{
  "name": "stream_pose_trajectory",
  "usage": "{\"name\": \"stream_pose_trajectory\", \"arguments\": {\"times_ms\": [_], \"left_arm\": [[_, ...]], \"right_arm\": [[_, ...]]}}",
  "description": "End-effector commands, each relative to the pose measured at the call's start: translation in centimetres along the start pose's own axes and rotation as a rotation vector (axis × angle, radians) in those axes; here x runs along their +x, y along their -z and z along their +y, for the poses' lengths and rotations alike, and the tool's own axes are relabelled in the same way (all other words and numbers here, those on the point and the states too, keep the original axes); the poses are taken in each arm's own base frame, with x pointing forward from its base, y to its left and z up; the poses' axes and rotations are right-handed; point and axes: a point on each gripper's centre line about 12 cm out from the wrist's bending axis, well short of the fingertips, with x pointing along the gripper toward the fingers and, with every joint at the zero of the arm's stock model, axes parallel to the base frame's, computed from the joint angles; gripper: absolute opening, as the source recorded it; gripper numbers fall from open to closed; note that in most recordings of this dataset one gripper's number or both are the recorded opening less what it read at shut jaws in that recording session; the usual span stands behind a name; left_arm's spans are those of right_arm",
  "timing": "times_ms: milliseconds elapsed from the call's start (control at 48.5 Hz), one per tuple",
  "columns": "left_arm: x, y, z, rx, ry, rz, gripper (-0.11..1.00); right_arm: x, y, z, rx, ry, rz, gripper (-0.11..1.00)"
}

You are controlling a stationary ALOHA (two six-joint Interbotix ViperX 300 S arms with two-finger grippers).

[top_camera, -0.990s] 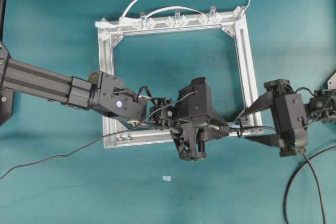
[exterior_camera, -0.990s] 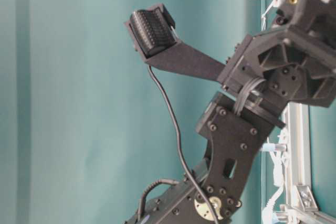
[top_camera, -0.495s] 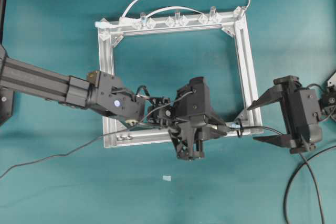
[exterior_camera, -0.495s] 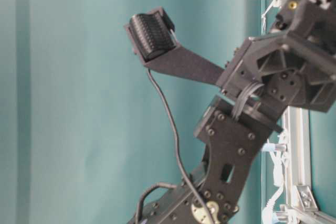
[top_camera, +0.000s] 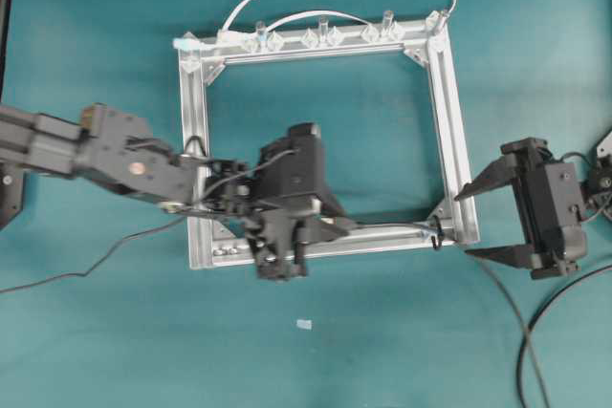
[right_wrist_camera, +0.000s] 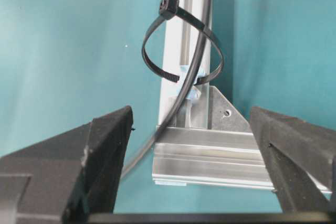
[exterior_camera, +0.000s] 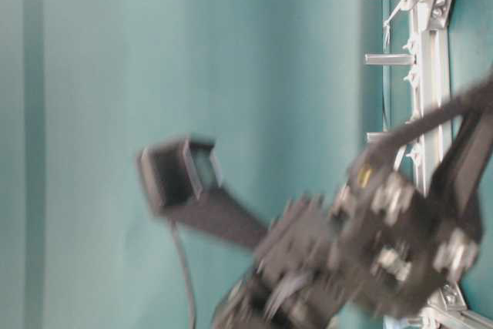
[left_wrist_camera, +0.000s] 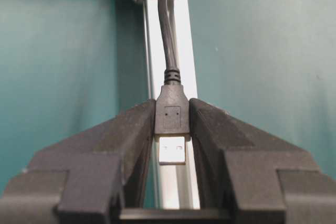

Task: Insert the wire through the string loop located on the right side.

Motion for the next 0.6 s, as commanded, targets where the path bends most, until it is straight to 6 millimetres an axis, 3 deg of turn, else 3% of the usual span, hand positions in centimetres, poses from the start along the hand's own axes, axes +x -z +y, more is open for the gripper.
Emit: {"name": "stream_pose_trajectory", "arguments": {"times_ms": [0,227,578], "left_arm": [[-2.4,-1.0,-0.3,0.002,0.01,-0.032,0.24],[-5.7,1.2,-0.3,0.005,0.008,0.045,0.24],[-8.7,5.8,-1.0,-0.041,0.01,0.208,0.24]], "right_arm": [[0.0,-0.5,0.1,0.002,-0.002,-0.017,0.94],[0.0,-0.5,0.1,0.001,-0.002,-0.017,0.93],[0.0,-0.4,0.1,0.001,-0.002,-0.015,0.93]]}}
